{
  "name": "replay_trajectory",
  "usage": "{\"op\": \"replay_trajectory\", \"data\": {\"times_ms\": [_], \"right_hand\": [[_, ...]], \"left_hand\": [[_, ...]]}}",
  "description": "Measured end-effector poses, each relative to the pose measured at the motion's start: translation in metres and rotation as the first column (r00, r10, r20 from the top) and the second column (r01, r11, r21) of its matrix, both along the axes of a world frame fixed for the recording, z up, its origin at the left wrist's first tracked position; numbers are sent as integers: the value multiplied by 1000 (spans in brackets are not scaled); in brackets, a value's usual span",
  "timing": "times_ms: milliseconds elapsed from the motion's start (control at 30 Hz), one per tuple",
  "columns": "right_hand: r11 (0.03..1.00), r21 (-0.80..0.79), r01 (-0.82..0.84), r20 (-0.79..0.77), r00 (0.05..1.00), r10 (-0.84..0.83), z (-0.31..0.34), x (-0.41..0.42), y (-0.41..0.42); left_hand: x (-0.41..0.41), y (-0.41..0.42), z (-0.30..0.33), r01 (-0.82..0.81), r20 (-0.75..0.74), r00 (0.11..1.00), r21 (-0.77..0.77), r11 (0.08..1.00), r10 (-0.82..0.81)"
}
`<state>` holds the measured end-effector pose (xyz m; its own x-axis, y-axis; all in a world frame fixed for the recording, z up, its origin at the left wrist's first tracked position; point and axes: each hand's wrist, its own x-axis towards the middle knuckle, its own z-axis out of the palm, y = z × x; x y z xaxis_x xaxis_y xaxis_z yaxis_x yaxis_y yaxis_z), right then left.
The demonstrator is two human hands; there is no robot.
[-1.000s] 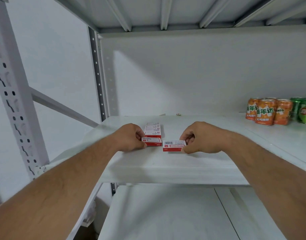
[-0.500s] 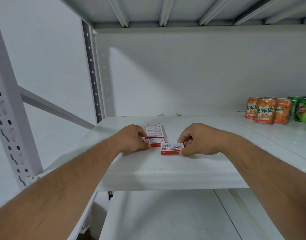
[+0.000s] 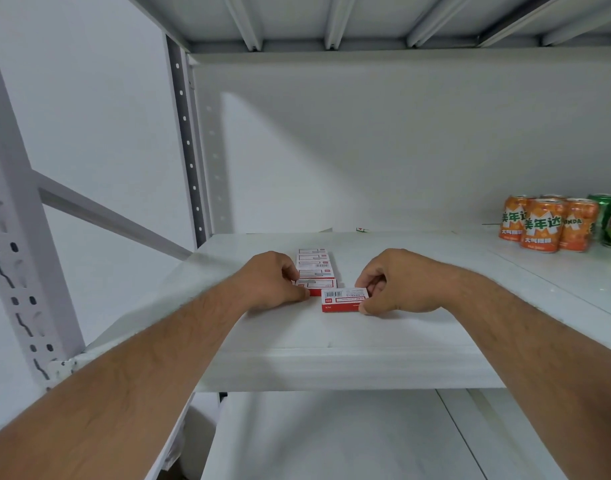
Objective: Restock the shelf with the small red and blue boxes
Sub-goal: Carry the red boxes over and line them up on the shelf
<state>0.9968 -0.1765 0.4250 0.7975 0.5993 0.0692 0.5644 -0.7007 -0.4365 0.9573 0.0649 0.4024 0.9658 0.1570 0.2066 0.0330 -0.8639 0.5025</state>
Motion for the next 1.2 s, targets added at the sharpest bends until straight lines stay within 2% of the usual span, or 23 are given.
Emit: {"op": "replay_trajectory", "data": {"times_ms": [200,433,933,1200], "right_hand": [[1000,5,1,-7,1000,-1,-1,3,0],[1000,8,-12,-7,1000,12,0,5,3],[1000,9,-21,-10,1000,21,-3,8,9],[999,8,-31,-5,1000,31,-4,3,20]], "left_hand": [[-3,0,0,47,29,998,22,999,-47],[-3,-3,2,15,23,1000,53,998,-16],[-1,-1,3,21,18,1000,24,999,-22],[-15,7,9,55,-72,996,1,998,-55]]}}
